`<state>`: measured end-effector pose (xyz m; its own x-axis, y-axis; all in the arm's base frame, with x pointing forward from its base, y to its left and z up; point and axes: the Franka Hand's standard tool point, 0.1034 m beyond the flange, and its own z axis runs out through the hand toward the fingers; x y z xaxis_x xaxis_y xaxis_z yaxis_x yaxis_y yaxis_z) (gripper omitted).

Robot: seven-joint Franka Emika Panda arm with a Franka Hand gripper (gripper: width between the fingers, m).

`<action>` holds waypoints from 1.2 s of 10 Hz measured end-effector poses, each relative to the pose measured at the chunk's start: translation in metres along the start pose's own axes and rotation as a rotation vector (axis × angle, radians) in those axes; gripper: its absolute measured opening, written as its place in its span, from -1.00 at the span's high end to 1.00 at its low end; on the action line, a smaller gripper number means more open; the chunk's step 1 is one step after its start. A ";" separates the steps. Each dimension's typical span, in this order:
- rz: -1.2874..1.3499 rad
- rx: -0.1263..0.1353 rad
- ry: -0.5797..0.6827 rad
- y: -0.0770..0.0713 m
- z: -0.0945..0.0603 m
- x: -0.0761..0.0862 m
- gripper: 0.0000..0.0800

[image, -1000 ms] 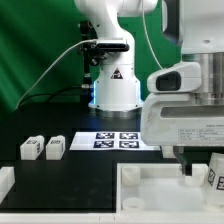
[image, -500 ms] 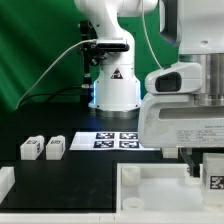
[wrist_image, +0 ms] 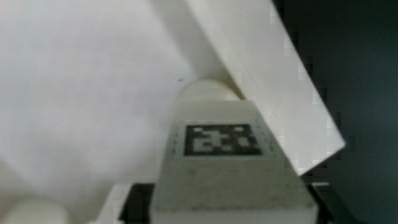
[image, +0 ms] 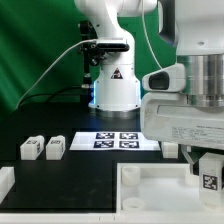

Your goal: Assemble one leg

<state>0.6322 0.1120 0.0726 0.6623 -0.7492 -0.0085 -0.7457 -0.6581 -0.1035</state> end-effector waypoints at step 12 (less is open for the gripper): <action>0.129 0.094 -0.022 -0.009 -0.002 -0.004 -0.62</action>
Offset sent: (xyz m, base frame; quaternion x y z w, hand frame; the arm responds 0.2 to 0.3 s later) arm 0.0129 -0.0022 -0.0007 0.0694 -0.0667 0.3026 0.9483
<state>0.6363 0.1213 0.0761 0.5634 -0.8247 -0.0494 -0.8155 -0.5456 -0.1928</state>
